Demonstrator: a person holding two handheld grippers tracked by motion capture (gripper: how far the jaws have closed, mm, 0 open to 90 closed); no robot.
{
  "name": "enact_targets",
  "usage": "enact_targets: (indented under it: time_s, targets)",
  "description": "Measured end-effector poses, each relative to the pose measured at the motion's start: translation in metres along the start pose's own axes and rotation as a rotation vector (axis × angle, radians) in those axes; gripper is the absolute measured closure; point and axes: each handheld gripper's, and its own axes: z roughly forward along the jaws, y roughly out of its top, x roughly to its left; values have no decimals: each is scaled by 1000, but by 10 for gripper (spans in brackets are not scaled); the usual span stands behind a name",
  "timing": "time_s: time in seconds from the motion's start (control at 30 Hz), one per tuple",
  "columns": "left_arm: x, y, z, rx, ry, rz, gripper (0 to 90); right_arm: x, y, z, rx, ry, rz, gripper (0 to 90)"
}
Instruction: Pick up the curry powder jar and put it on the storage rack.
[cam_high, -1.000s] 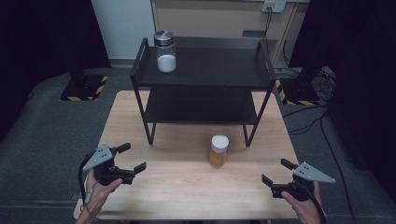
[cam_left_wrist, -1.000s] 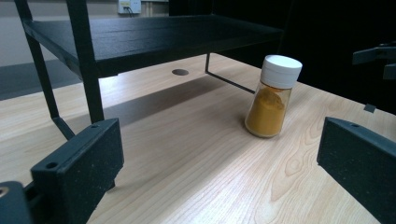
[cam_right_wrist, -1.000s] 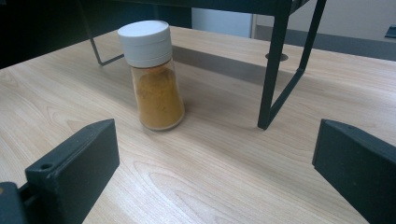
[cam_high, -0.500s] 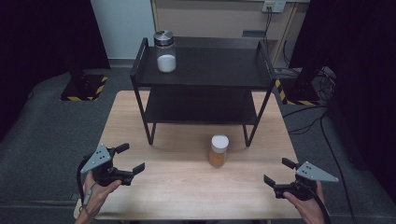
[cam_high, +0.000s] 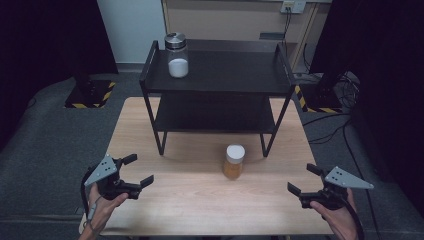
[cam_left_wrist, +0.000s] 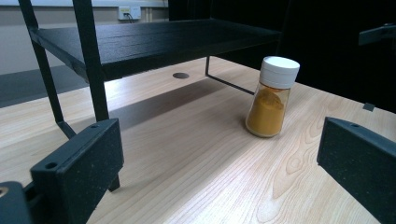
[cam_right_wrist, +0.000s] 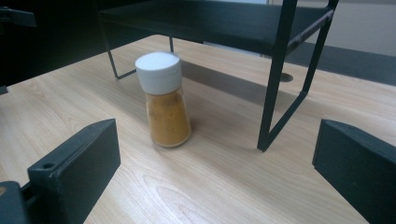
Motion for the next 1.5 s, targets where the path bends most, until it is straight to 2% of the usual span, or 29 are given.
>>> enact_targets:
  time_s: [0.33,0.67,0.8,1.17,1.5]
  targets:
    - [1,0,0,3,-9,1,0,0,36,-7,0,32,-26,13]
    - [2,-1,-1,-4,-13,-1,0,-5,72,-6,37,79,-40,11]
    - [2,-1,0,0,-19,-2,0,-7,85,-4,57,99,-63,11]
    - [2,0,0,6,-26,1,0,-11,106,10,82,123,-95,15]
    - [2,0,0,11,-29,6,0,-12,118,37,136,152,-109,15]
